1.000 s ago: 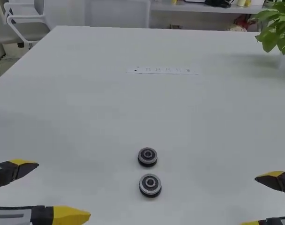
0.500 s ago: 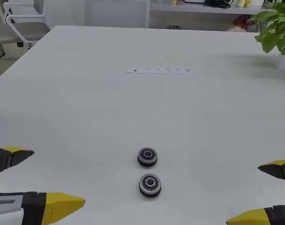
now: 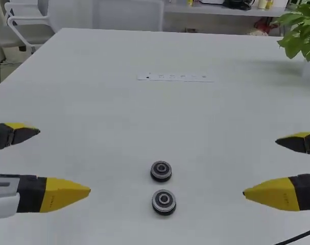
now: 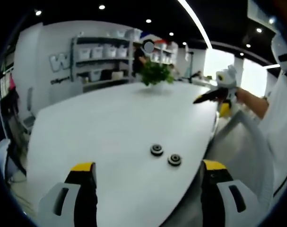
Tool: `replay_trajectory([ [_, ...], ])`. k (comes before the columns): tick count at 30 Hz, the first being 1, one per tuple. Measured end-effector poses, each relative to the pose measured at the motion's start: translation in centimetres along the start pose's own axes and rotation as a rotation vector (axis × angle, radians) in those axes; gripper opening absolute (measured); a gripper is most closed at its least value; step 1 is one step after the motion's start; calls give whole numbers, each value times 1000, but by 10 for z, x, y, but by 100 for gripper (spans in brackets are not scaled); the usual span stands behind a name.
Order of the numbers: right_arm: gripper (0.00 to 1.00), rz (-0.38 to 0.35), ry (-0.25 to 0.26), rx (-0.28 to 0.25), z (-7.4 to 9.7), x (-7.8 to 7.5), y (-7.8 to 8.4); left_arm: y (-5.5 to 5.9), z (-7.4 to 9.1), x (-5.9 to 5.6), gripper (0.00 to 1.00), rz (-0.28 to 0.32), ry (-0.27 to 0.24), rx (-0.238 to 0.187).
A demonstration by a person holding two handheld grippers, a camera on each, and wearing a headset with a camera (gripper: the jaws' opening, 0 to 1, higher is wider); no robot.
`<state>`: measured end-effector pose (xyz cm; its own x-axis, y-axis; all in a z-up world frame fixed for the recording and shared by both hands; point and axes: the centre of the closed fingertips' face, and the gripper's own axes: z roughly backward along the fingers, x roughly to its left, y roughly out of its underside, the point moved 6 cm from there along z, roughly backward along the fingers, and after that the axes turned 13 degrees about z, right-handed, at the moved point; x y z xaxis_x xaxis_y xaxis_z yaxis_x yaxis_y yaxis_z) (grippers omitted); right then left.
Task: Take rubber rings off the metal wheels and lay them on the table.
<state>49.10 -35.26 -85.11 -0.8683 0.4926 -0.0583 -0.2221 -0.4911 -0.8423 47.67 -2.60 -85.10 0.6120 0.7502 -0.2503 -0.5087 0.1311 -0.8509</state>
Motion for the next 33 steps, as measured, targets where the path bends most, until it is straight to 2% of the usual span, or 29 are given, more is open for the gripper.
replay_trajectory([
  [5,93,61,-11,-34,-8,-5,-15,-18,-3,-3,92,-60,26,-21],
  [12,88,153,-59,-89,-25,-11,-36,-39,-16,-8,90,-151,100,-47],
  [18,84,220,-116,-157,-45,-11,-55,-63,-34,-16,87,-237,174,-105],
  [22,80,225,-149,-188,-57,-13,-62,-75,-45,-21,85,-259,215,-141],
  [27,74,244,-192,-223,-74,-11,-62,-79,-63,-21,81,-286,243,-160],
  [30,68,195,-228,-243,-83,-9,-59,-77,-74,-20,81,-273,254,-174],
  [33,65,196,-234,-222,-93,-6,-49,-72,-85,-24,81,-234,300,-211],
])
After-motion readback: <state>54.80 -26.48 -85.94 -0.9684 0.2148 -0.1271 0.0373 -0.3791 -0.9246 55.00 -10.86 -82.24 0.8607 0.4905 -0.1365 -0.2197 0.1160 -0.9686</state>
